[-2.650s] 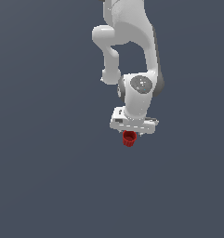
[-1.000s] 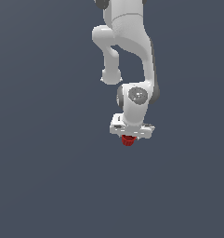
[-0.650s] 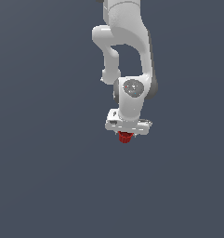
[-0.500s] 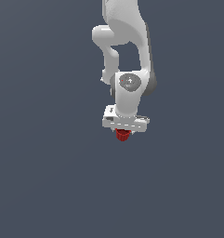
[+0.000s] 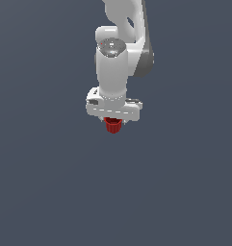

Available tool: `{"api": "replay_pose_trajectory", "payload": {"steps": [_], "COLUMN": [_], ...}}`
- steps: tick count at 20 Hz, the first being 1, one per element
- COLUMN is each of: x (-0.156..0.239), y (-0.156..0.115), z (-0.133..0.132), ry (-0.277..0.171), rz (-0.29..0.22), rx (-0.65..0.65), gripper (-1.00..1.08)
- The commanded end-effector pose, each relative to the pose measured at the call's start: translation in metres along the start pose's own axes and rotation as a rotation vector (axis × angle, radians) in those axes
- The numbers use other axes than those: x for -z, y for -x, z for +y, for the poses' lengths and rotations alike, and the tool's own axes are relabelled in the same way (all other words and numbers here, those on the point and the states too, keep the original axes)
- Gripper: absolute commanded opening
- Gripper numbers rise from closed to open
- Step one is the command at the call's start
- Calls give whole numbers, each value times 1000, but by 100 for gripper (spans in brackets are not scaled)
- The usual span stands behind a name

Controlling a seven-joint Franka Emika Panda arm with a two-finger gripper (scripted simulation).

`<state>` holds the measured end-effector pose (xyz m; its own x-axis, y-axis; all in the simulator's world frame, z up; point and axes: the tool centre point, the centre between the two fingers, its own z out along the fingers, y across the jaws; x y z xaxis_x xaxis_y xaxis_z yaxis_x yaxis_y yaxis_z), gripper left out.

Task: Pick up the object and move it to a goal position.

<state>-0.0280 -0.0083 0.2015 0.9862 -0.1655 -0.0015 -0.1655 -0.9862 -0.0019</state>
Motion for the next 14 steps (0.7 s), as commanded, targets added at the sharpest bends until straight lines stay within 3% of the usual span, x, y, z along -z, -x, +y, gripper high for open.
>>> {"api": "replay_pose_trajectory", "payload": {"steps": [1,14], "x": [28,167], "y": [-1,-7], "z": [18,109], "ry": [-1,-1], "rz": [1,1], "rx": [0,0], "gripper": [-100,-100]}}
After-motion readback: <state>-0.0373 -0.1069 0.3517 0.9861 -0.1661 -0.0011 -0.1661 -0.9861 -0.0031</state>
